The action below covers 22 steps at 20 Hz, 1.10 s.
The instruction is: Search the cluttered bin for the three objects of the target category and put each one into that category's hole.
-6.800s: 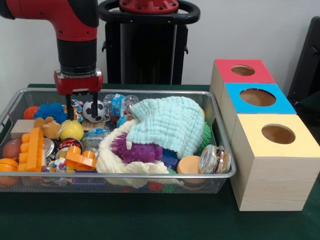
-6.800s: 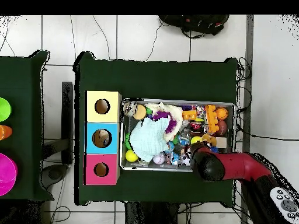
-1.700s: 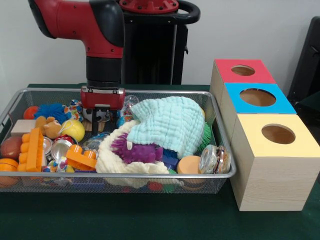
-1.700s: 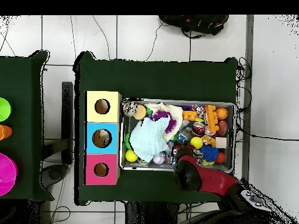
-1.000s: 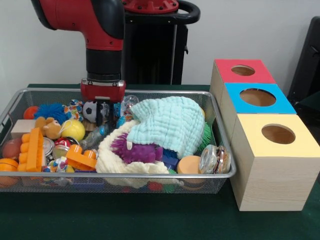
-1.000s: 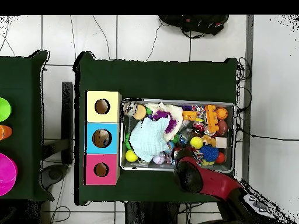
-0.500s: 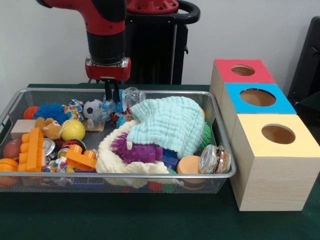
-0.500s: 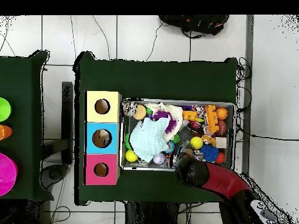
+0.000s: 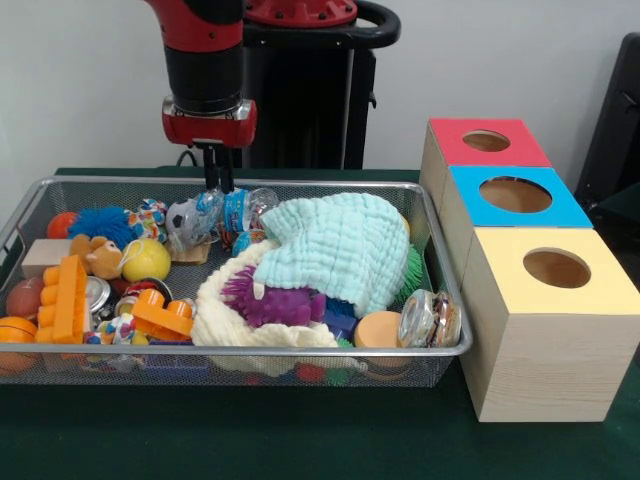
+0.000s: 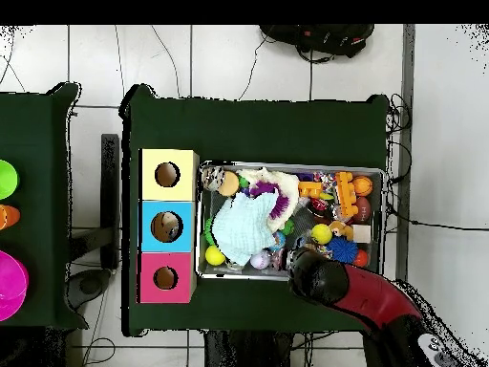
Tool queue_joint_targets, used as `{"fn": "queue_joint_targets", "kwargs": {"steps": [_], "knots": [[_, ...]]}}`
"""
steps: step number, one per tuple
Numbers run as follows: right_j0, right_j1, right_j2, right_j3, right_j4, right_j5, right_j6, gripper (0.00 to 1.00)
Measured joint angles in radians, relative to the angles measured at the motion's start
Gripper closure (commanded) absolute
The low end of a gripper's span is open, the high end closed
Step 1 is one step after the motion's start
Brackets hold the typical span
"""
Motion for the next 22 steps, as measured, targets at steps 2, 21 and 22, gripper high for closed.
{"fn": "queue_joint_targets", "kwargs": {"steps": [2, 21, 22], "knots": [[0.000, -0.003, 0.000, 0.000, 0.006, 0.000, 0.000, 1.00], [0.069, -0.091, -0.008, 0.033, 0.063, 0.025, 0.000, 1.00], [0.074, -0.095, -0.009, 0.037, 0.065, 0.027, 0.000, 1.00]]}}
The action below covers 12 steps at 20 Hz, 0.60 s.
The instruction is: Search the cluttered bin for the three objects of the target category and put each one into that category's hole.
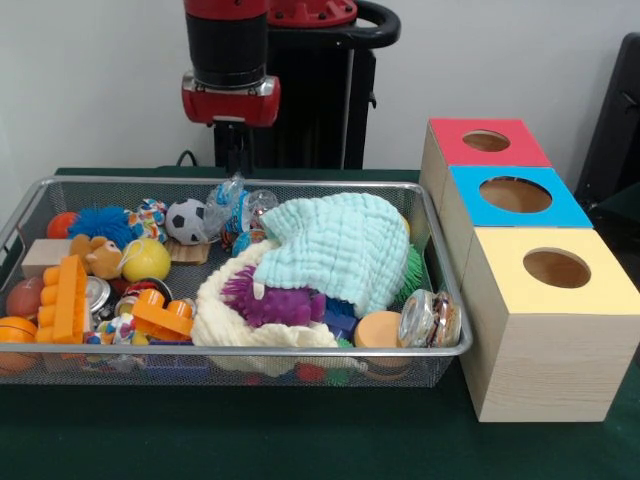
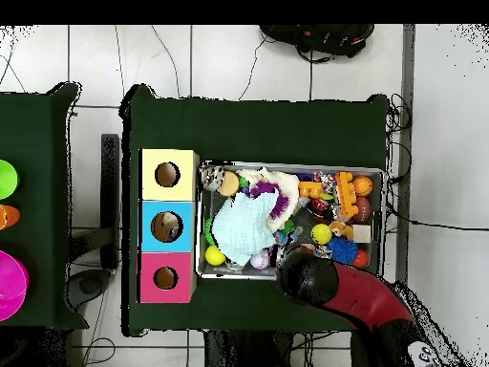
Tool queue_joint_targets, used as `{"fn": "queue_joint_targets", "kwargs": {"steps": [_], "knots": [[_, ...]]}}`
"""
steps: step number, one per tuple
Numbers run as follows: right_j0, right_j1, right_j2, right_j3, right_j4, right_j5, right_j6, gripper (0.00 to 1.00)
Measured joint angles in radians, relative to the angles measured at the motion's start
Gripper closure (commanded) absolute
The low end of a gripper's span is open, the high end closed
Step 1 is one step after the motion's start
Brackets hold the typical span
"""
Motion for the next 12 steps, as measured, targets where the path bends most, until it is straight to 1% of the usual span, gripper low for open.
{"fn": "queue_joint_targets", "kwargs": {"steps": [5, 12], "knots": [[0.029, -0.046, -0.014, 0.034, 0.024, 0.038, 0.000, 1.00], [0.043, -0.078, -0.026, 0.059, 0.049, 0.074, 0.000, 1.00]]}}
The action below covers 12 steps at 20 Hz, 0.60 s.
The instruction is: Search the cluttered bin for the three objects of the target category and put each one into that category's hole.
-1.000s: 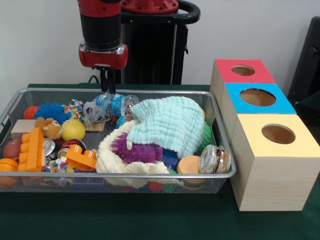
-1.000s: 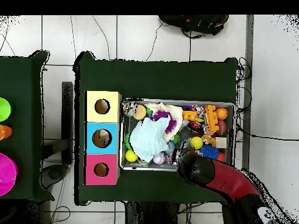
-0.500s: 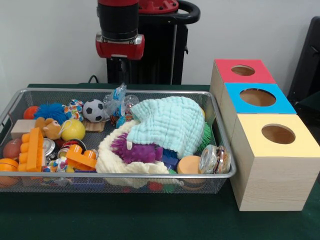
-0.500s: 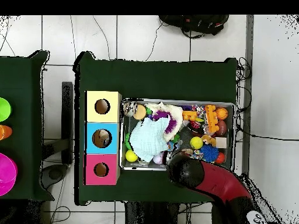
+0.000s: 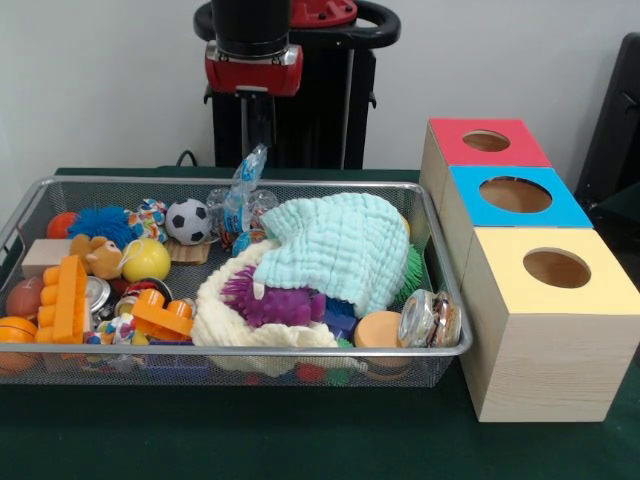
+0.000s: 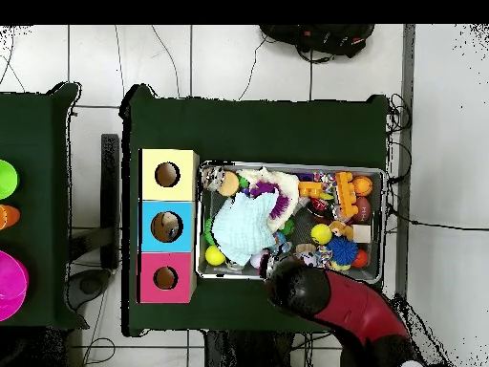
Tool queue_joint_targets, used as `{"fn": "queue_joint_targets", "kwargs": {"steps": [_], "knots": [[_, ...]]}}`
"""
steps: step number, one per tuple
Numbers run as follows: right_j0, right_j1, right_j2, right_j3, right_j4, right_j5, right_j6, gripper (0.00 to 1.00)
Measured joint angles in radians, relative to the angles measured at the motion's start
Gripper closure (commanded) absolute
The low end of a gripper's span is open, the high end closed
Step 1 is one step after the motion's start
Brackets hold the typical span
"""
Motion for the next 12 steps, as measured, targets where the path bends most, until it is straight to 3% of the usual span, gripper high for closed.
{"fn": "queue_joint_targets", "kwargs": {"steps": [12], "knots": [[0.059, -0.016, -0.037, 0.018, 0.051, 0.018, 0.000, 1.00]]}}
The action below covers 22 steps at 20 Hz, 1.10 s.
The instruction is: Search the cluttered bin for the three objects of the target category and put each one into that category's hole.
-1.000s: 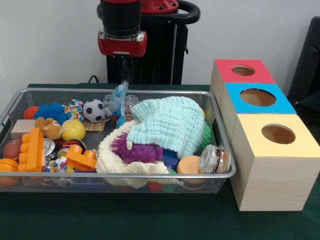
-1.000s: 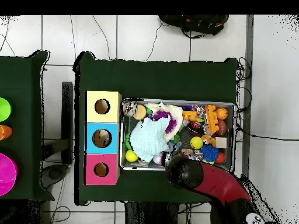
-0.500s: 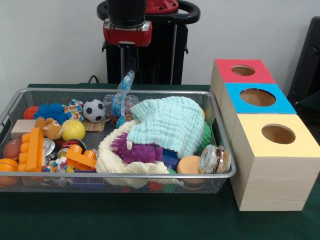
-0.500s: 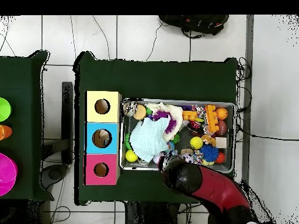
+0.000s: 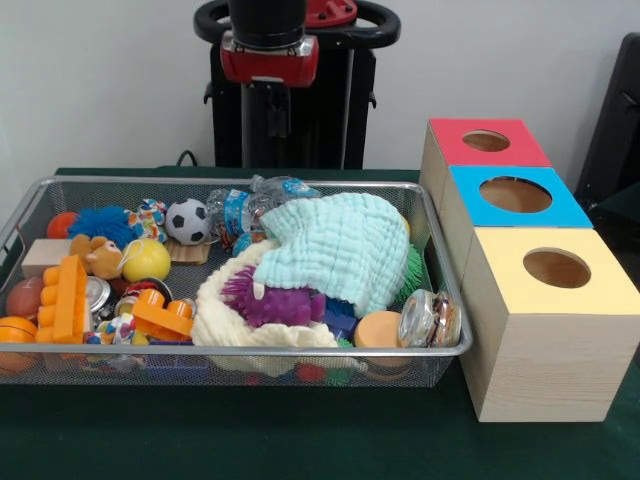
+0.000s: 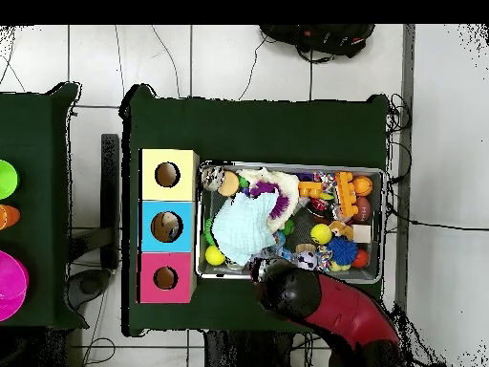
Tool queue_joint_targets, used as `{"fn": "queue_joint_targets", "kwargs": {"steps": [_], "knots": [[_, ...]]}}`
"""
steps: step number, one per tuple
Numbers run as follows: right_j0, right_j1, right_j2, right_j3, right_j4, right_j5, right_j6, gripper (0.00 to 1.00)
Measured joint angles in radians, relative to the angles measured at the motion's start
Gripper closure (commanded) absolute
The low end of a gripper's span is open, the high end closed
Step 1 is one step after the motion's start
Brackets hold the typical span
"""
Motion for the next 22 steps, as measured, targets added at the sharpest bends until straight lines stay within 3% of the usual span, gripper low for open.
{"fn": "queue_joint_targets", "kwargs": {"steps": [9, 15, 20, 22], "knots": [[0.065, -0.003, -0.025, 0.000, 0.049, 0.002, 0.000, 1.00], [0.054, 0.024, -0.025, 0.000, 0.063, -0.027, 0.001, 1.00], [0.007, 0.088, -0.019, 0.000, 0.063, -0.138, 0.001, 1.00], [-0.042, 0.138, -0.013, 0.001, 0.059, -0.228, 0.001, 1.00]]}}
